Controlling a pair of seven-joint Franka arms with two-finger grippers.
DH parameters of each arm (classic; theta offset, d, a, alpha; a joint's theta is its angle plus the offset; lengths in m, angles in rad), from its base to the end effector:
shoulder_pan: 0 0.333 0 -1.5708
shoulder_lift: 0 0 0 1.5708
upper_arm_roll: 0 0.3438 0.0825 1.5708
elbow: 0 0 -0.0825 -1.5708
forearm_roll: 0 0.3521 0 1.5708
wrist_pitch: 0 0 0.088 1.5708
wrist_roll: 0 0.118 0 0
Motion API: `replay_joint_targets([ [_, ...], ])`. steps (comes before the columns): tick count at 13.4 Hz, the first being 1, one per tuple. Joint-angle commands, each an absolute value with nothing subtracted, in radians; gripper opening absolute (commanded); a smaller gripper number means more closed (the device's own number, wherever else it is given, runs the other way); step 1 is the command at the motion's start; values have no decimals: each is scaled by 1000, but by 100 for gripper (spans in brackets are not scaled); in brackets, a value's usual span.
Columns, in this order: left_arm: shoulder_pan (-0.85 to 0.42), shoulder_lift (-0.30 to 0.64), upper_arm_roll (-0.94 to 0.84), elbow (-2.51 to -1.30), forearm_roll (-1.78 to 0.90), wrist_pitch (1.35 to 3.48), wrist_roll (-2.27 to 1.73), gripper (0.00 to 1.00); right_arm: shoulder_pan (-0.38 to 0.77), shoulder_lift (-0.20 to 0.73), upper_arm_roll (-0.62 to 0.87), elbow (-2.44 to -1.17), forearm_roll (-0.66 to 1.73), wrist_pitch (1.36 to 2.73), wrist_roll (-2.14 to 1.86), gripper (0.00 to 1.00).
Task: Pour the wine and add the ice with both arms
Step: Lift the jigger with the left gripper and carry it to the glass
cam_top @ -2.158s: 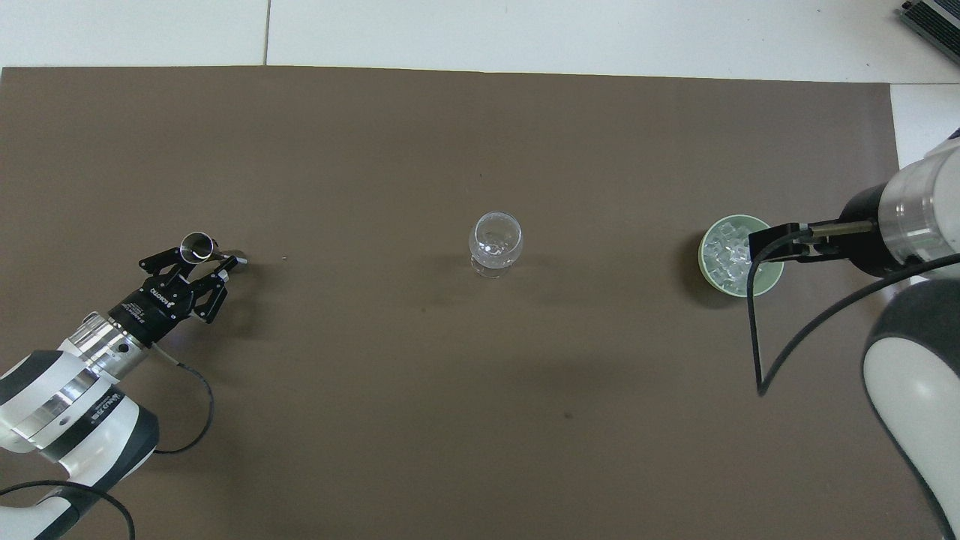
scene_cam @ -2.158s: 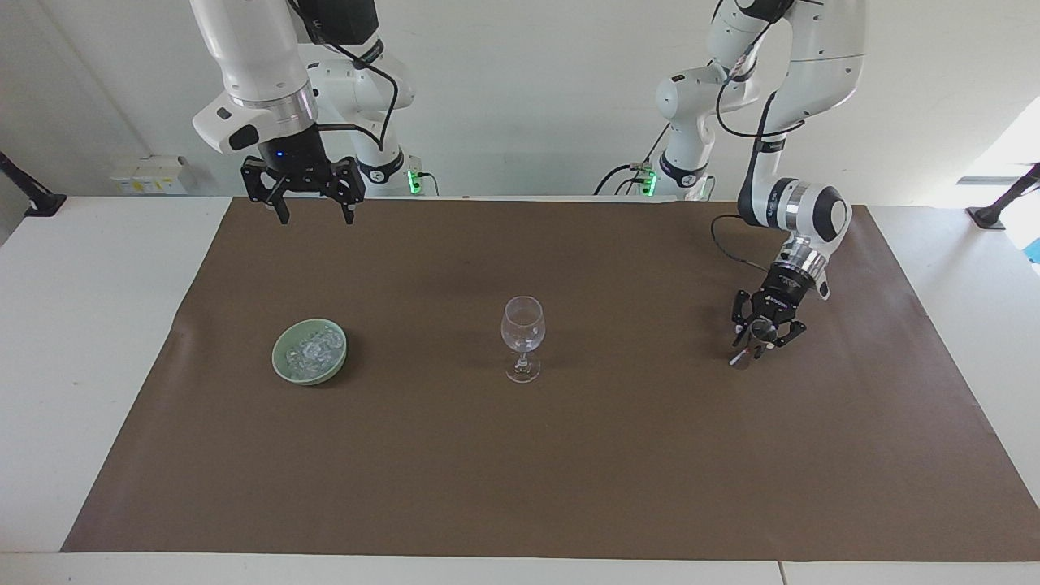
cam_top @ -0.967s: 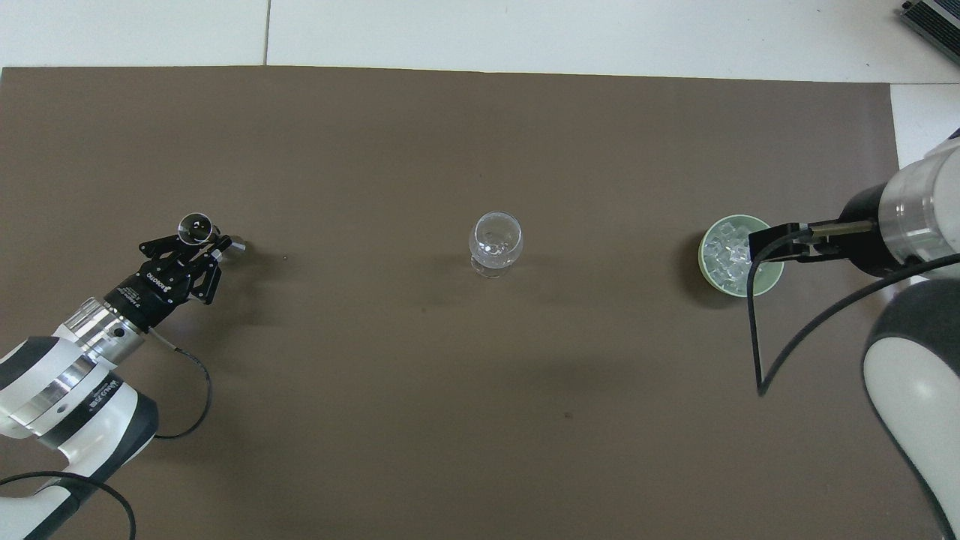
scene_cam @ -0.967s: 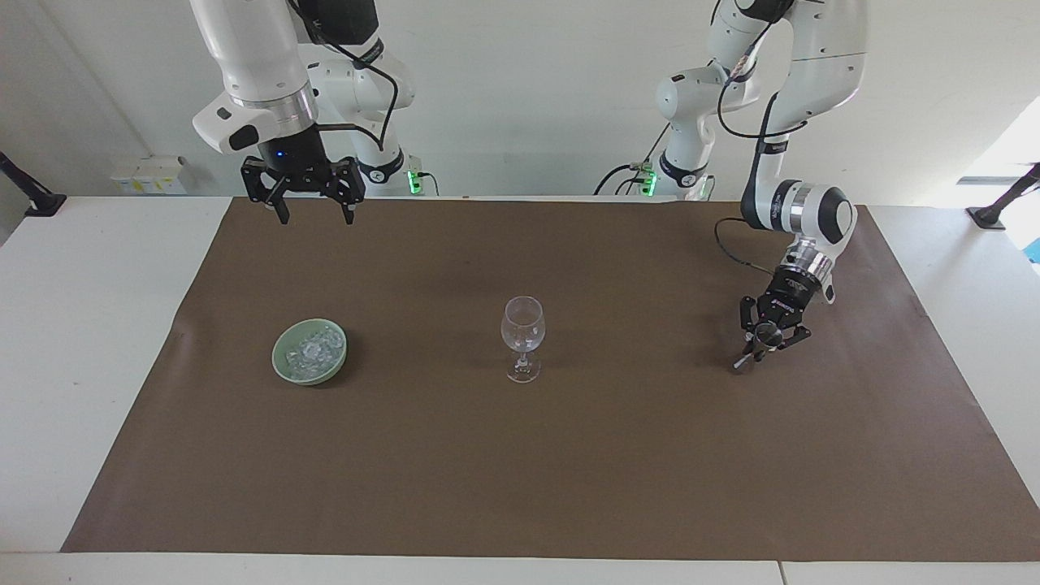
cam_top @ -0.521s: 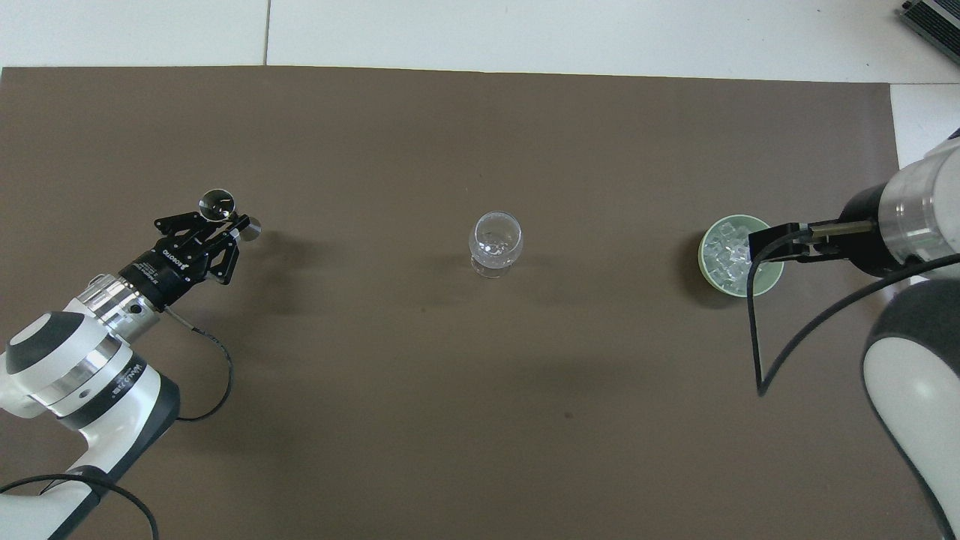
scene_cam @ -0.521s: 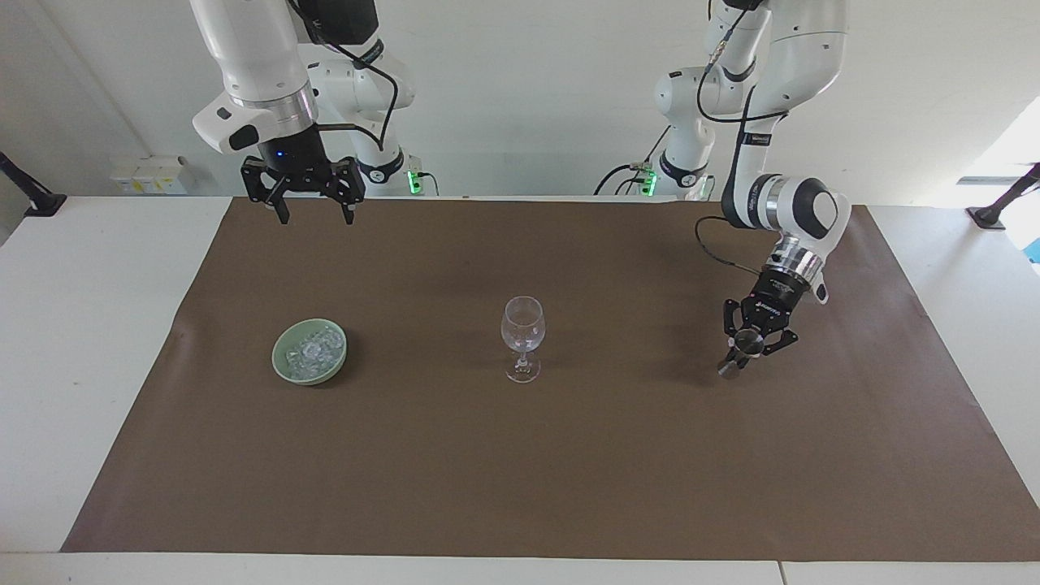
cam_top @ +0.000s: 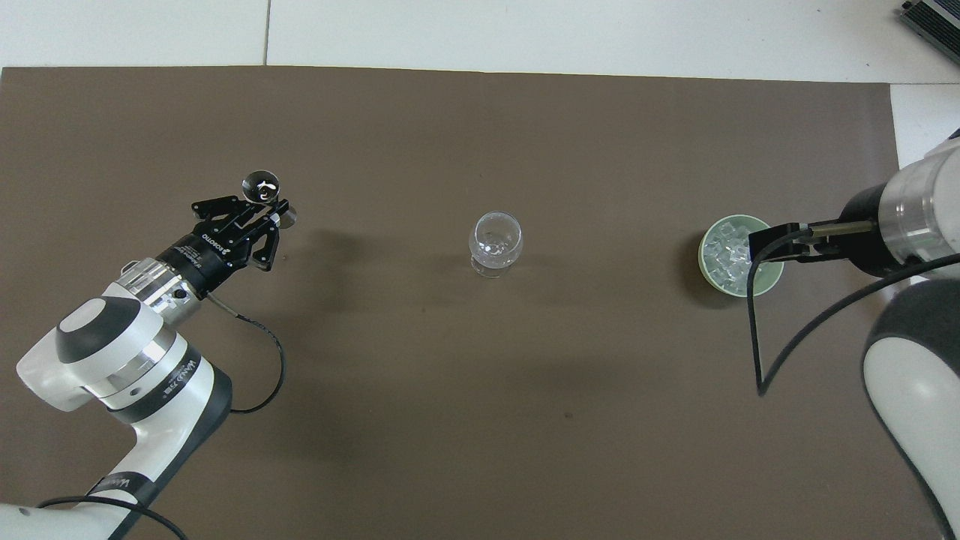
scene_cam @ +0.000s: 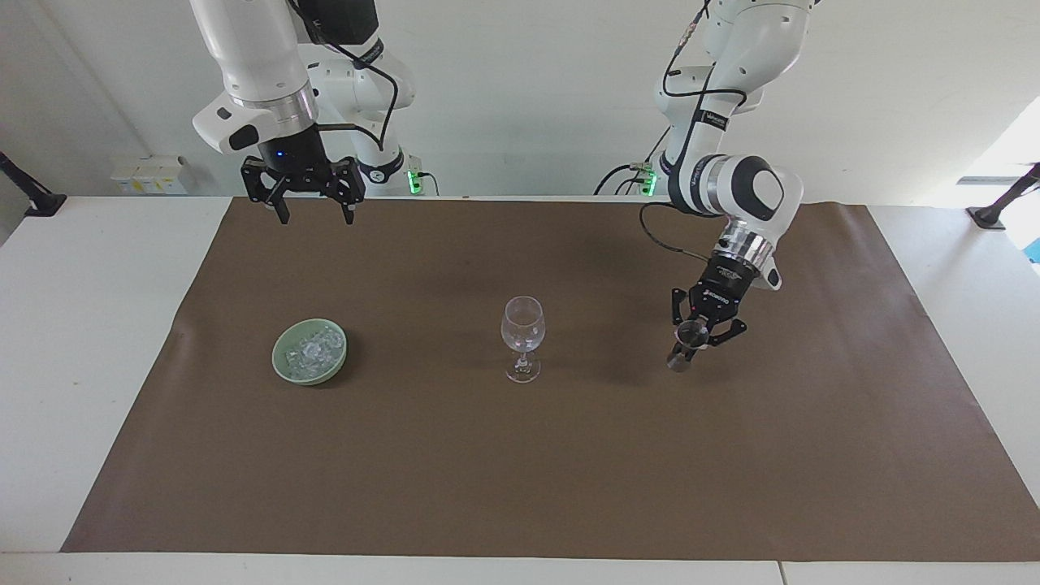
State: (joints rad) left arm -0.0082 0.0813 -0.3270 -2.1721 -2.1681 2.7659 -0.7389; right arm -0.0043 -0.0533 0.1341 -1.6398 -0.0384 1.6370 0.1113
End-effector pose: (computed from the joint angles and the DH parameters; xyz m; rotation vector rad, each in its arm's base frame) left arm 0.5133 -0.1424 0.4059 0.7048 1.8974 -0.4233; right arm 0.5074 0.0640 0.6441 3.1011 0.0311 0.0855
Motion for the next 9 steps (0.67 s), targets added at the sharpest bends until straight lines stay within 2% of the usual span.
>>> replay_joint_targets([
  [1, -26, 84, -397, -2112, -2223, 2874, -750, 0, -18, -74, 141, -1660, -37, 1631, 86, 100],
  [9, -179, 126, -425, -1985, -2221, 3077, -747, 0, -18, -72, 141, -1660, -37, 1631, 86, 100],
])
